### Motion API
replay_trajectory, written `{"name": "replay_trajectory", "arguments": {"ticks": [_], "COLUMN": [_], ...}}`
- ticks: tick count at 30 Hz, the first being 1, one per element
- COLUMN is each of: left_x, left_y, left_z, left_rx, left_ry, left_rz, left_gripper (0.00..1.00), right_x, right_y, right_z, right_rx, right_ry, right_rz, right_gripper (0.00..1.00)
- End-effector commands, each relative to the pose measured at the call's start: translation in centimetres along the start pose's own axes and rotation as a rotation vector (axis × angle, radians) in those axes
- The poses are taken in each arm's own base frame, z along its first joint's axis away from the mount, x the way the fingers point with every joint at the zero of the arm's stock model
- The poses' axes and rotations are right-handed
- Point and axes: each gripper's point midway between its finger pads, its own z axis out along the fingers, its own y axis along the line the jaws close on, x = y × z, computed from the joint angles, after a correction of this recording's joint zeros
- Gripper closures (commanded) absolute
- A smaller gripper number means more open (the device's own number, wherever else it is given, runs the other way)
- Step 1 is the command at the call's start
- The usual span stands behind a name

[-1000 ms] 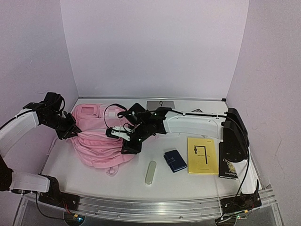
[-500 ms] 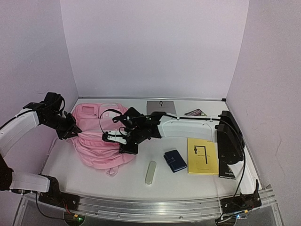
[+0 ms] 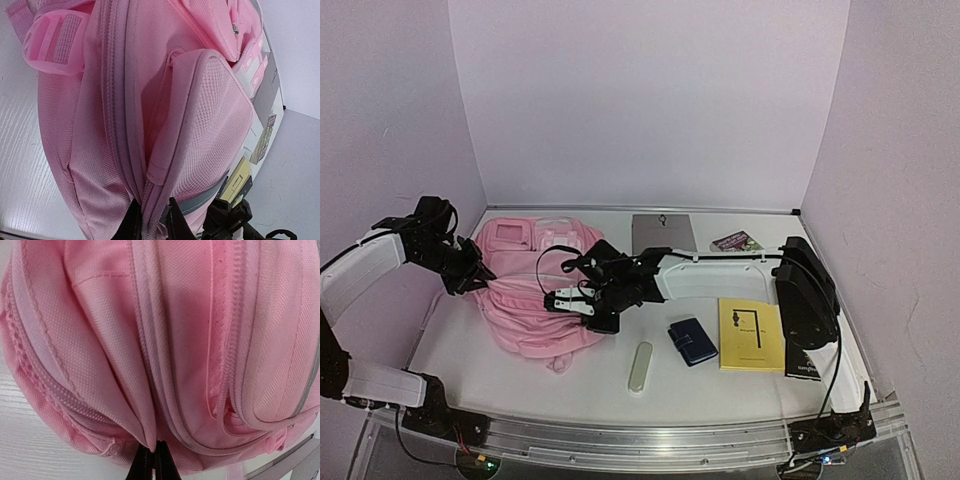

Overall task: Pack the student bag
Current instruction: Unzip the student bag at the center of the board.

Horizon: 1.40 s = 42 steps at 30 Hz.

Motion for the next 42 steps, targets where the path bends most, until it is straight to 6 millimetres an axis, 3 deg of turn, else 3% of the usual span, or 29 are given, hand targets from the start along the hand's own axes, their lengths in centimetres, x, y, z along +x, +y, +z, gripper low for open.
{"name": "replay_trajectory", "arguments": {"ticks": [1, 5, 9, 13, 16, 18, 21, 30, 34, 39, 42], "left_x": [-1.9, -2.9, -3.4, -3.2, -2.4, -1.0, 1.4, 4.8, 5.2, 6.4, 7.8], "left_y": [-4.2, -2.8, -2.4, -4.4, -6.2, -7.4, -8.4, -8.0, -7.4, -6.9, -7.3], "left_z": [-1.1, 0.4, 1.0, -2.2, -5.6, -7.5, -8.7, -11.0, -10.2, -6.5, -5.6], "left_rx": [0.155, 0.098, 0.084, 0.163, 0.242, 0.319, 0.426, 0.505, 0.468, 0.311, 0.284], "left_ry": [-0.051, -0.06, -0.06, -0.14, -0.22, -0.235, -0.198, -0.254, -0.243, -0.128, -0.087], "left_rz": [0.089, 0.11, 0.167, 0.315, 0.432, 0.514, 0.609, 0.832, 0.854, 0.936, 1.035], "left_gripper": [1.0, 0.93, 0.67, 0.3, 0.2, 0.19, 0.21, 0.29, 0.33, 0.33, 0.31], "right_x": [-2.9, -5.8, -8.3, -9.5, -9.4, -9.4, -9.7, -10.1, -9.9, -8.7, -7.6], "right_y": [-1.2, -0.9, -0.9, -1.4, -1.7, -2.0, -2.9, -3.0, -4.0, -5.3, -5.7], "right_z": [-2.4, -5.1, -6.9, -7.4, -7.0, -6.7, -6.8, -6.0, -5.7, -5.4, -5.0], "right_rx": [0.037, -0.039, -0.1, -0.107, -0.107, -0.114, -0.138, -0.214, -0.266, -0.284, -0.291], "right_ry": [-0.081, -0.16, -0.231, -0.262, -0.263, -0.267, -0.291, -0.314, -0.33, -0.326, -0.312], "right_rz": [0.065, 0.163, 0.244, 0.273, 0.283, 0.31, 0.368, 0.476, 0.58, 0.648, 0.676], "right_gripper": [1.0, 1.0, 1.0, 1.0, 1.0, 1.0, 1.0, 1.0, 1.0, 1.0, 1.0]}}
